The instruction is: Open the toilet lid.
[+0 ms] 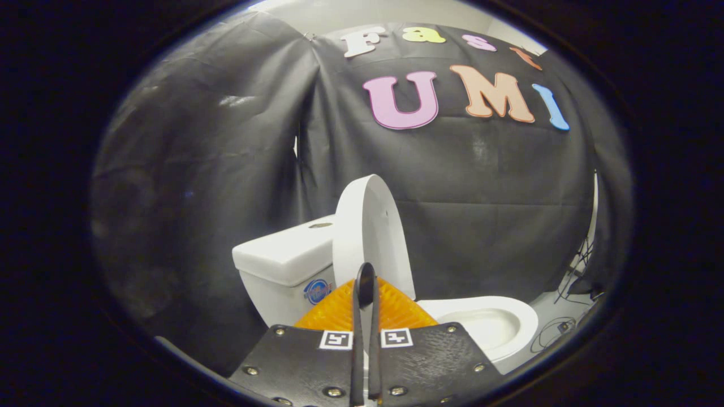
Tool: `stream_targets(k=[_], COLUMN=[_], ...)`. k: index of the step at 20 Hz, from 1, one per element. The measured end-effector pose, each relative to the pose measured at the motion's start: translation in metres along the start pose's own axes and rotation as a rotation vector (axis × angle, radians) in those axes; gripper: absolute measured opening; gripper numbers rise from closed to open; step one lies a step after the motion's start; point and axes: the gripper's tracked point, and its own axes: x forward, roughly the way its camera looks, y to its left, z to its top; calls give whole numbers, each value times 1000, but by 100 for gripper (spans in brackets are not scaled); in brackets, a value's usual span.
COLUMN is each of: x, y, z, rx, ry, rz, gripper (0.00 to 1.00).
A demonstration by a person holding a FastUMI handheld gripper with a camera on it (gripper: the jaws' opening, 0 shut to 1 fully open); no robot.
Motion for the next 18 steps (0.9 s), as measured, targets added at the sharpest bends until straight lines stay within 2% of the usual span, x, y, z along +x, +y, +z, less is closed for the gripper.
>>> stream_targets(k=[10,18], x=[3,1], y=[13,17], z=[-4,-9], rx=[14,90], ry=[-23,26], rz=[17,84], gripper=[5,17])
